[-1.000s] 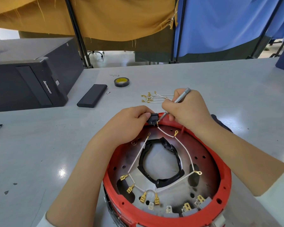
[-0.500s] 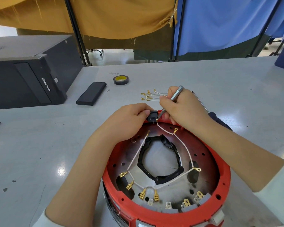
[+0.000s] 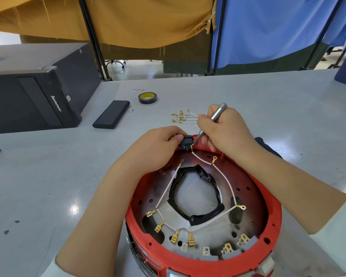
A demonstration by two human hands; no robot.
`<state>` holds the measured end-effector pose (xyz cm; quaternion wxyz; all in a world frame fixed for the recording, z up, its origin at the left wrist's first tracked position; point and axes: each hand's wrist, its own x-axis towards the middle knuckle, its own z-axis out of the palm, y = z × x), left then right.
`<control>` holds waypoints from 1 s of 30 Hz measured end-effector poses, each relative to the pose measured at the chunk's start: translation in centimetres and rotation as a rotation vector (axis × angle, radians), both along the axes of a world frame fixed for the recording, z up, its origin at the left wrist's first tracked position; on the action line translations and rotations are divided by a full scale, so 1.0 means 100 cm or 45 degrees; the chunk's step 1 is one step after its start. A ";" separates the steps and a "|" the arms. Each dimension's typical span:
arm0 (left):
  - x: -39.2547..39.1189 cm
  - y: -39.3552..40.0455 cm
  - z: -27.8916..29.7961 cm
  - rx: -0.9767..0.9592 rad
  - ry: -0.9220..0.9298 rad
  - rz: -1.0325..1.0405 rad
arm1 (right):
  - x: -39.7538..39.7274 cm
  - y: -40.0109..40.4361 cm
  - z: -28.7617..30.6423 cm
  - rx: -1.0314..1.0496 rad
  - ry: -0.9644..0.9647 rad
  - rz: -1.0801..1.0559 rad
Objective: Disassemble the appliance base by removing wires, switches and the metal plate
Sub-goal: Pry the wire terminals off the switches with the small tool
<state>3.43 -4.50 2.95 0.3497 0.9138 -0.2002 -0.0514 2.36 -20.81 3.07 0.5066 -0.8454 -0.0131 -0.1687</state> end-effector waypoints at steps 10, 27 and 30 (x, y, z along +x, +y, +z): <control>0.000 0.000 0.000 0.011 -0.004 0.002 | 0.001 -0.001 0.002 0.002 0.055 0.032; 0.002 0.001 -0.001 0.004 -0.008 -0.002 | 0.012 -0.001 0.006 -0.084 0.137 0.038; 0.002 0.001 -0.002 0.011 -0.012 0.009 | 0.017 0.004 0.007 -0.202 0.150 0.028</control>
